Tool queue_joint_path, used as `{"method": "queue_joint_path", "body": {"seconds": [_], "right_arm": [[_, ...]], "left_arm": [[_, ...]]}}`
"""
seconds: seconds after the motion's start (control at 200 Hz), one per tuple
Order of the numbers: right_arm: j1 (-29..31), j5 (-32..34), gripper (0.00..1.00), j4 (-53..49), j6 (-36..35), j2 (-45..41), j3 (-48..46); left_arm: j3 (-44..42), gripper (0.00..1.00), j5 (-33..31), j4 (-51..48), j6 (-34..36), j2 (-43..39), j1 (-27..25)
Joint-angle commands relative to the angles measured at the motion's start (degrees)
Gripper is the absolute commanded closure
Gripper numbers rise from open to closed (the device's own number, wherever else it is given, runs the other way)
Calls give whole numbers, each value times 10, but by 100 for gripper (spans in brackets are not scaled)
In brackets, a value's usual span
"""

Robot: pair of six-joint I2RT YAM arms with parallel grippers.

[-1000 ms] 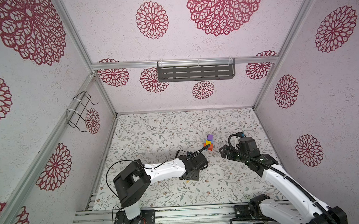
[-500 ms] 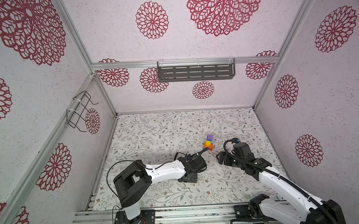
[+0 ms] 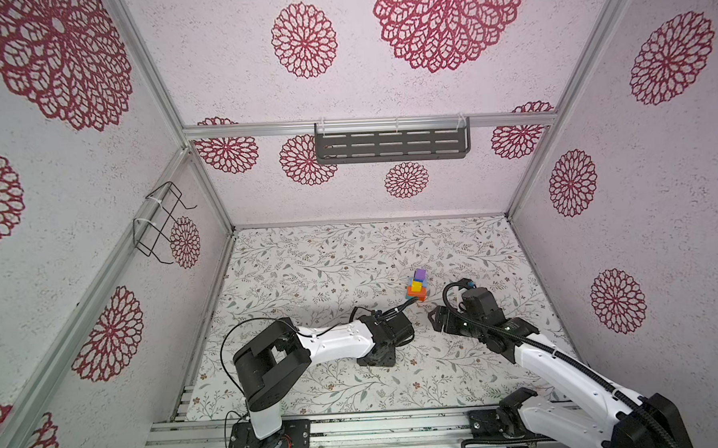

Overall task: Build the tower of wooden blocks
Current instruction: 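Lift the wooden wedge off the table with the left gripper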

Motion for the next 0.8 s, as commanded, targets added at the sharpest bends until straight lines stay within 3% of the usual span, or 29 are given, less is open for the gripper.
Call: {"method": "queue_joint_path", "body": {"seconds": [0.0, 0.525, 0.796], "right_arm": [[5, 8, 13, 12, 12, 3, -1], [7, 8, 13, 9, 7, 1, -2], [7, 9, 14, 4, 5, -5, 0]], "left_arm": [[-2, 52, -2, 10, -13, 10, -2], [3, 73, 5, 12, -9, 13, 0], [5, 74, 1, 12, -6, -12, 7]]}}
